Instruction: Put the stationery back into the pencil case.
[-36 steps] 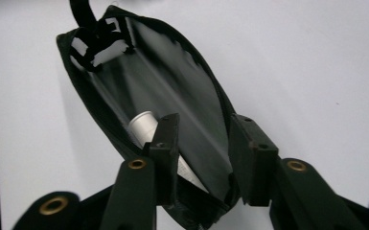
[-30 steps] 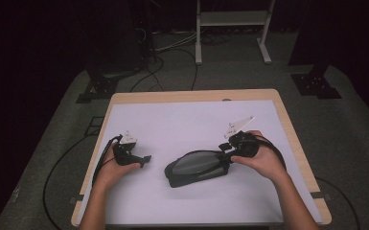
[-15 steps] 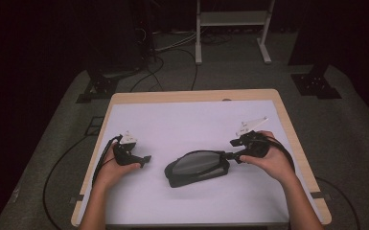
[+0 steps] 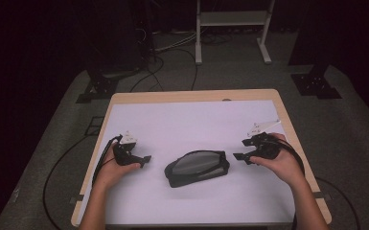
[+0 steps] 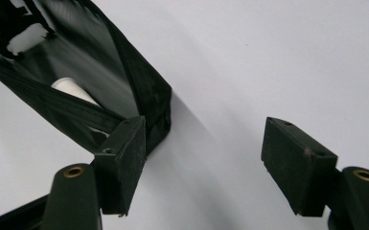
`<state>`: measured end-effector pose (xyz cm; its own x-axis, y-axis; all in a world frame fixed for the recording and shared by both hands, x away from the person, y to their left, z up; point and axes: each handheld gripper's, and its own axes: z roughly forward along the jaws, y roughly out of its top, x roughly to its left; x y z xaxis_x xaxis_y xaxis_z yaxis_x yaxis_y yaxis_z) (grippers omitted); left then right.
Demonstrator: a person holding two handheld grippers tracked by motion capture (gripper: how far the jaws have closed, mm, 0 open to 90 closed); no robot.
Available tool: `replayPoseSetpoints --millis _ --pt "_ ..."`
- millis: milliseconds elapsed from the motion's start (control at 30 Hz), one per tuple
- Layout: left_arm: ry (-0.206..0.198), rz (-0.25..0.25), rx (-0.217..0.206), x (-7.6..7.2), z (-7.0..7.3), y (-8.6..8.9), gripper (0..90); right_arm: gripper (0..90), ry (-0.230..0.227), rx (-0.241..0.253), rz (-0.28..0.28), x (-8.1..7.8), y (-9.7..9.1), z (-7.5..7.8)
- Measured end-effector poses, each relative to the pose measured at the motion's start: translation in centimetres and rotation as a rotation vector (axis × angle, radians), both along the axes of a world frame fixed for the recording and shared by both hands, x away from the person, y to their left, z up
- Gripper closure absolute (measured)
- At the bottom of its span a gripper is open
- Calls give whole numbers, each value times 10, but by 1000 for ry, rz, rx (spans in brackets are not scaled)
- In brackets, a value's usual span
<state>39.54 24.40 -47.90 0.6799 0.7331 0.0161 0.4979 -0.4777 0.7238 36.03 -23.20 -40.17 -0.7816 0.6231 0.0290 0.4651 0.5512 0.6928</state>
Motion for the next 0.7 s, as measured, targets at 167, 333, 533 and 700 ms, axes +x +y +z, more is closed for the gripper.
replayPoseSetpoints --millis 167,333,533,700 --pt "0 0 1 0 0 0 57 300 1 4 -29 -2 -11 -6" --pt "1 1 0 0 0 0 57 294 9 12 -64 -4 -23 -15" --pt "1 1 0 0 0 0 57 285 22 22 -103 -7 -34 -24" --pt "0 2 0 0 0 0 57 284 30 19 -133 -9 -42 -30"
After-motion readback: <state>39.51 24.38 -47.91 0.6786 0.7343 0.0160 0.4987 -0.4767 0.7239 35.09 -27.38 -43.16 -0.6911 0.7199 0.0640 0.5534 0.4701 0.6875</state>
